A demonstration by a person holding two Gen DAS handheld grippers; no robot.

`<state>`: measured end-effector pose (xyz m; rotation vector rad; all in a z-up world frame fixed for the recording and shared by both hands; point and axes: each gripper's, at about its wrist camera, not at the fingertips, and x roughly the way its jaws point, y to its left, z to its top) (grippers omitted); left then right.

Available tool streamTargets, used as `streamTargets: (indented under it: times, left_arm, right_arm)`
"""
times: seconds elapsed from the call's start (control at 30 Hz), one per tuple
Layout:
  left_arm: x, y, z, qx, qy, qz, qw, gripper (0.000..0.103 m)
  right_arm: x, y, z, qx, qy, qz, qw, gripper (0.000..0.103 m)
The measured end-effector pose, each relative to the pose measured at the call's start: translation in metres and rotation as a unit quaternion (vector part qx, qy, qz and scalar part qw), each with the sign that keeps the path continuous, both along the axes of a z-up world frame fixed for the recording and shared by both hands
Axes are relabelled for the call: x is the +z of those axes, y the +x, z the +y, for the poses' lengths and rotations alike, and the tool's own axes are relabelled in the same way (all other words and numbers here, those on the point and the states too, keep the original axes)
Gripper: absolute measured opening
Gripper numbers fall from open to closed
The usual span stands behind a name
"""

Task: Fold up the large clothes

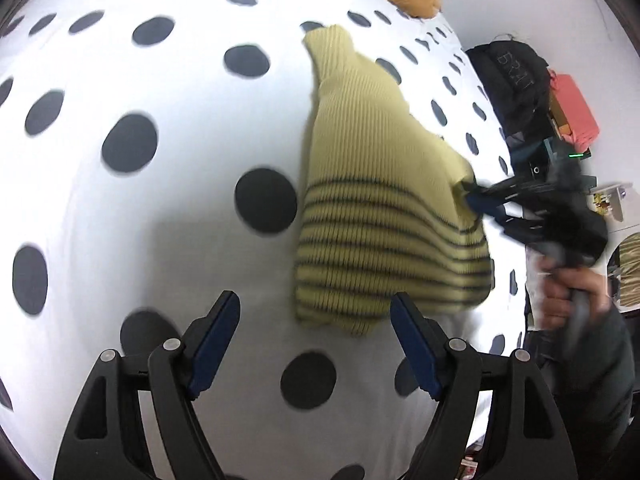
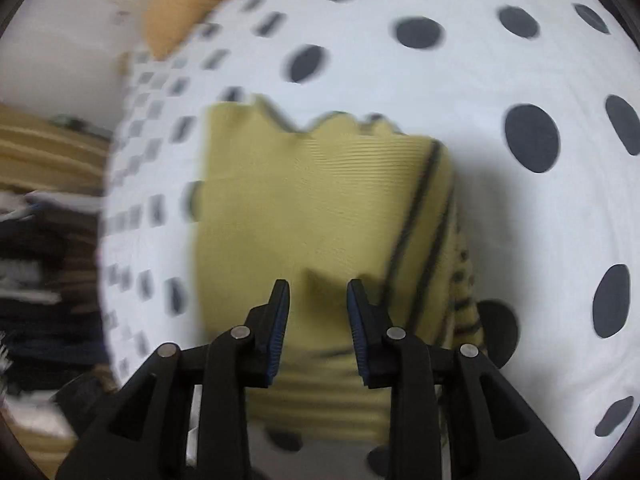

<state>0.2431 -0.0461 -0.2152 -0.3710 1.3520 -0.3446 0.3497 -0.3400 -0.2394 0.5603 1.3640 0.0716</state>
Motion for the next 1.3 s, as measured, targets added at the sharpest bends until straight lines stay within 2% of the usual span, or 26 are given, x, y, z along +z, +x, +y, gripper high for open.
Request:
streamTargets:
  times: [0.03, 0.07, 0.1, 0.2, 0.3, 0.37, 0.43, 0.47, 0.5, 0.53, 0.6, 0.63, 0.73, 0.93, 1.0, 1.03, 1.13, 1.2, 1.23, 1.27, 1.3]
  left_arm:
    - [0.0, 0.003, -0.004, -0.006, 0.007, 0.001, 1.0, 0.078]
    - [-0.002, 0.008, -0.008, -0.012, 0.016, 0.003, 0.9998, 0.078]
    - [-0.003, 0.01, -0.009, -0.014, 0.02, 0.005, 0.9997, 0.078]
    - [-0.002, 0.012, -0.004, -0.005, 0.03, -0.004, 0.9995, 0.078]
    - [-0.007, 0.014, -0.001, 0.012, 0.03, 0.002, 0.9995, 0.078]
    - [-0.011, 0.015, -0.003, 0.013, 0.013, 0.015, 0.9997, 0.078]
    - [-0.011, 0.012, -0.007, -0.006, -0.005, 0.011, 0.9999, 0.078]
    - [-0.012, 0.005, -0.014, -0.031, -0.009, 0.012, 0.9994, 0.078]
    - [-0.013, 0.001, -0.018, -0.044, -0.008, 0.014, 0.9989, 0.078]
    - [-0.018, -0.007, -0.025, -0.066, -0.007, 0.018, 0.9977, 0.078]
    - [-0.026, -0.019, -0.036, -0.086, 0.011, 0.021, 0.996, 0.078]
    - [-0.033, -0.025, -0.043, -0.092, 0.026, 0.018, 0.9952, 0.078]
    - [-0.05, -0.024, -0.056, -0.096, 0.053, 0.015, 0.9939, 0.078]
    - [-0.067, -0.003, -0.053, -0.042, 0.113, -0.023, 0.9924, 0.078]
    - [-0.061, -0.007, -0.035, 0.009, 0.134, -0.034, 0.9903, 0.078]
    - [-0.06, -0.009, -0.03, 0.02, 0.135, -0.034, 0.9901, 0.078]
    - [-0.071, -0.016, -0.012, 0.04, 0.15, 0.002, 0.9879, 0.078]
    - [-0.081, -0.02, 0.008, 0.064, 0.187, 0.042, 0.9793, 0.064]
    - [-0.083, -0.021, 0.016, 0.07, 0.179, 0.056, 0.9799, 0.063]
    - [-0.08, -0.021, 0.028, 0.085, 0.153, 0.07, 0.982, 0.063]
    - [-0.072, -0.021, 0.034, 0.095, 0.141, 0.071, 0.9829, 0.063]
  right_arm:
    - [-0.013, 0.005, -0.006, -0.01, -0.052, 0.008, 0.999, 0.003]
    - [-0.023, 0.008, -0.018, -0.02, -0.108, 0.011, 0.994, 0.0]
    - [-0.026, 0.008, -0.026, -0.032, -0.12, 0.01, 0.992, 0.0]
    - [-0.021, 0.005, -0.045, -0.068, -0.087, 0.006, 0.994, 0.0]
    - [0.021, -0.008, -0.027, -0.045, -0.078, -0.036, 0.995, 0.002]
    - [0.036, -0.029, -0.011, -0.029, -0.028, -0.05, 0.998, 0.002]
    - [0.03, -0.046, 0.003, -0.015, 0.005, -0.036, 0.999, 0.002]
    - [0.015, -0.052, 0.007, -0.006, -0.004, -0.013, 1.0, 0.002]
    - [-0.003, -0.054, 0.007, -0.004, -0.025, 0.013, 1.0, 0.0]
    - [-0.022, -0.057, 0.002, -0.011, -0.024, 0.028, 0.999, 0.0]
    - [-0.042, -0.057, -0.013, -0.037, 0.012, 0.031, 0.999, 0.0]
    - [-0.043, -0.055, -0.017, -0.042, 0.026, 0.03, 0.998, 0.0]
    - [-0.038, -0.053, -0.015, -0.026, 0.014, 0.03, 0.999, 0.0]
    - [-0.039, -0.047, -0.011, -0.018, 0.005, 0.027, 0.999, 0.0]
    - [-0.038, -0.057, -0.004, -0.016, 0.006, 0.023, 1.0, 0.0]
    - [-0.038, -0.057, -0.004, -0.013, 0.004, 0.023, 1.0, 0.0]
    - [-0.038, -0.057, -0.003, -0.009, -0.001, 0.024, 1.0, 0.0]
    - [-0.037, -0.058, -0.004, -0.009, -0.002, 0.025, 1.0, 0.0]
    - [-0.037, -0.057, -0.005, -0.012, -0.002, 0.027, 1.0, 0.0]
    - [-0.036, -0.058, -0.005, -0.014, 0.0, 0.029, 0.999, 0.0]
    - [-0.032, -0.059, -0.004, -0.018, -0.001, 0.029, 0.999, 0.0]
